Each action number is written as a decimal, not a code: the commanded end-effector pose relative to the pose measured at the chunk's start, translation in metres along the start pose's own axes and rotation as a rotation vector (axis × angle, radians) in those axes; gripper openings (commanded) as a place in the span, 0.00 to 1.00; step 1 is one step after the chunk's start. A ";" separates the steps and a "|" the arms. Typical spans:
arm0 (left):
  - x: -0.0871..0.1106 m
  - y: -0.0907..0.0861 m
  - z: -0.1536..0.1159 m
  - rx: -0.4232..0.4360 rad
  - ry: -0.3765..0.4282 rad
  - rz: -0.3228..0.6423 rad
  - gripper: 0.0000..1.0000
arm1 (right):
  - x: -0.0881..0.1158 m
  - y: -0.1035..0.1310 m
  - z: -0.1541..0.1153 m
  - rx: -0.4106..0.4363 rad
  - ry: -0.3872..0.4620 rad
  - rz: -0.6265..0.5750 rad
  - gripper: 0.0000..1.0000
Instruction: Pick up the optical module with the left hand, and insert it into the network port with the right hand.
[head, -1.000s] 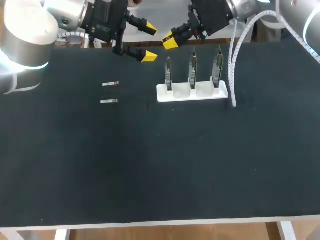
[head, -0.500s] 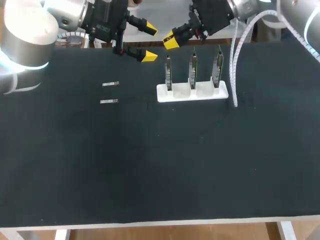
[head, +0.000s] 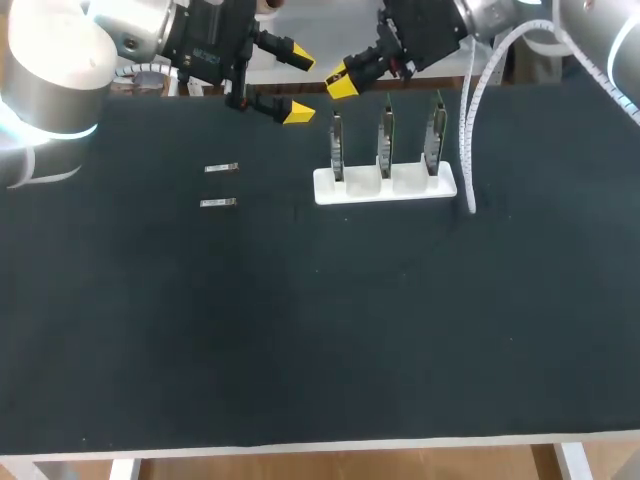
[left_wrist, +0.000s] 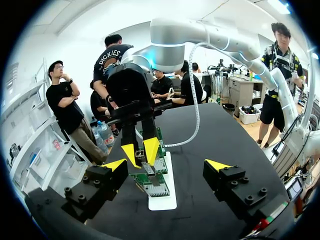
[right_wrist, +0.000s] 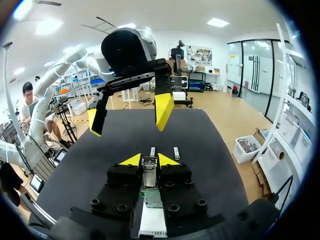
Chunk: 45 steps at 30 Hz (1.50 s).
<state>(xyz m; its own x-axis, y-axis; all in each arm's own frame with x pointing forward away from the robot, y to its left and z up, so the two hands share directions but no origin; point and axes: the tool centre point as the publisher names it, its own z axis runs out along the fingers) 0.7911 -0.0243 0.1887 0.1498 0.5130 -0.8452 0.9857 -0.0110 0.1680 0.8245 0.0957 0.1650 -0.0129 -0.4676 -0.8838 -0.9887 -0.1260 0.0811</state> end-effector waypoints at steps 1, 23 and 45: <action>-0.001 0.001 0.000 0.002 0.005 -0.001 1.00 | 0.000 -0.007 0.000 -0.065 0.001 0.000 0.00; -0.001 0.001 0.000 0.002 0.005 -0.001 1.00 | -0.004 -0.012 0.000 -0.060 0.004 -0.015 0.00; -0.001 0.001 0.000 0.002 0.005 -0.001 1.00 | 0.000 -0.011 0.001 -0.059 0.001 -0.002 0.00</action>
<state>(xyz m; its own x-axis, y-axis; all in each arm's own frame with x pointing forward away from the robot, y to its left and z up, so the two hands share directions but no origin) 0.7911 -0.0243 0.1887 0.1498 0.5130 -0.8452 0.9857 -0.0110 0.1680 0.8267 0.0968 0.1640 -0.0099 -0.4686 -0.8834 -0.9899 -0.1203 0.0750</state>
